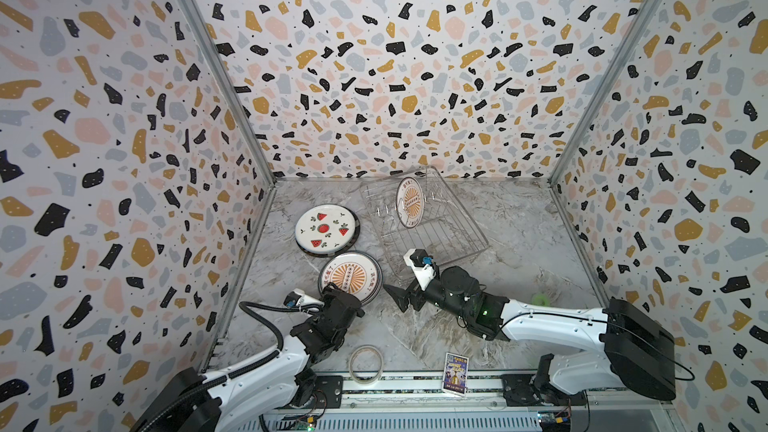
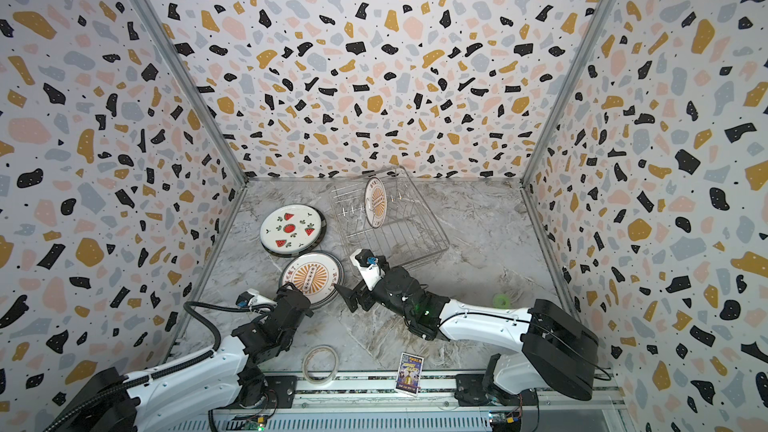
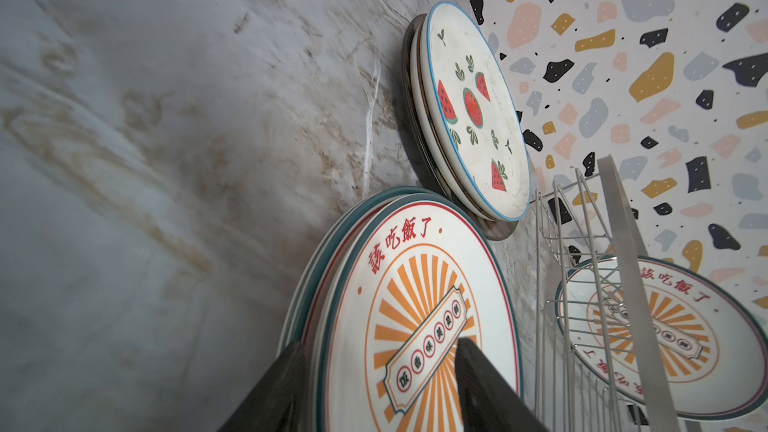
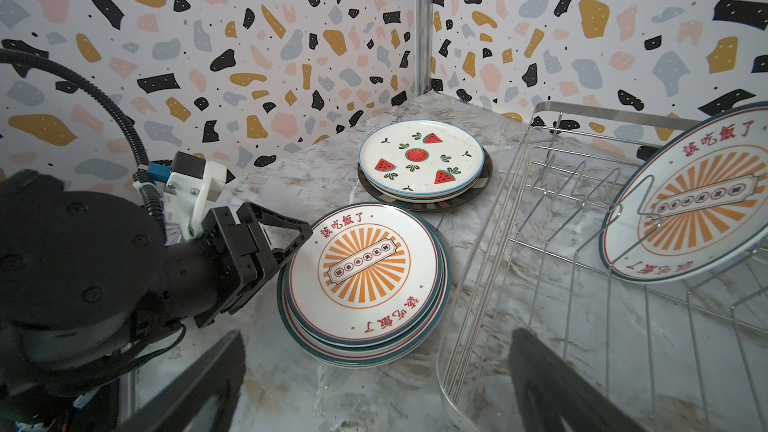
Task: Unload the plates from the dish rack
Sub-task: 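Open the left gripper to release the plate onto the stack, then raise the left gripper away while the right gripper reaches to the last rack plate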
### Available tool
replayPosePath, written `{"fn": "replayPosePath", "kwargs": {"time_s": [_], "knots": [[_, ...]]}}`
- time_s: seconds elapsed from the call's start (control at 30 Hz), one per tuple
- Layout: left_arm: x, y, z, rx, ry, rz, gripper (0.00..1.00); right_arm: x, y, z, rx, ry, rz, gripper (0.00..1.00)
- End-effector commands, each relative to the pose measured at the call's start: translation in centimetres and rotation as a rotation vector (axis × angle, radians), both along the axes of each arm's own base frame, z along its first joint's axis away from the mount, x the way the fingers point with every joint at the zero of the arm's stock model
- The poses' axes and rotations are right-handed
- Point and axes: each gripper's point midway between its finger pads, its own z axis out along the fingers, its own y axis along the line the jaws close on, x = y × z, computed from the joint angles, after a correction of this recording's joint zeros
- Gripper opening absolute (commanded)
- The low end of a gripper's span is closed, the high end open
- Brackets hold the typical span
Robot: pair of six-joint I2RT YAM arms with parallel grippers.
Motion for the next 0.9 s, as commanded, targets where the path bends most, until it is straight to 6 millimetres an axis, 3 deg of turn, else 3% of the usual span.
{"fn": "replayPosePath", "kwargs": {"time_s": [0.0, 0.13, 0.2, 0.33, 0.47, 0.7, 0.87], "knots": [[-0.3, 1.1, 0.6, 0.047, -0.010, 0.027, 0.71, 0.2, 0.1, 1.2, 0.028, -0.020, -0.011, 0.99], [-0.4, 1.4, 1.2, 0.062, -0.029, 0.027, 0.76, 0.3, 0.0, 1.3, 0.032, -0.025, -0.016, 1.00], [-0.5, 1.8, 1.7, 0.080, -0.038, 0.039, 0.86, 0.3, -0.2, 1.6, 0.047, -0.031, -0.021, 1.00], [0.4, 1.7, 5.0, 0.145, -0.109, 0.023, 0.99, 1.7, -1.6, 2.9, 0.120, -0.029, -0.037, 0.99], [1.7, 0.3, 8.5, 0.173, -0.213, -0.053, 1.00, 4.2, -3.0, 3.8, 0.181, 0.018, -0.023, 0.99], [3.8, -6.2, 13.6, 0.234, -0.443, -0.411, 1.00, 11.4, -5.5, 3.8, 0.161, 0.068, -0.169, 0.99], [2.8, -11.6, 17.5, 0.306, -0.687, -0.709, 1.00, 16.8, -6.4, 3.1, 0.121, 0.108, -0.304, 0.99]]}}
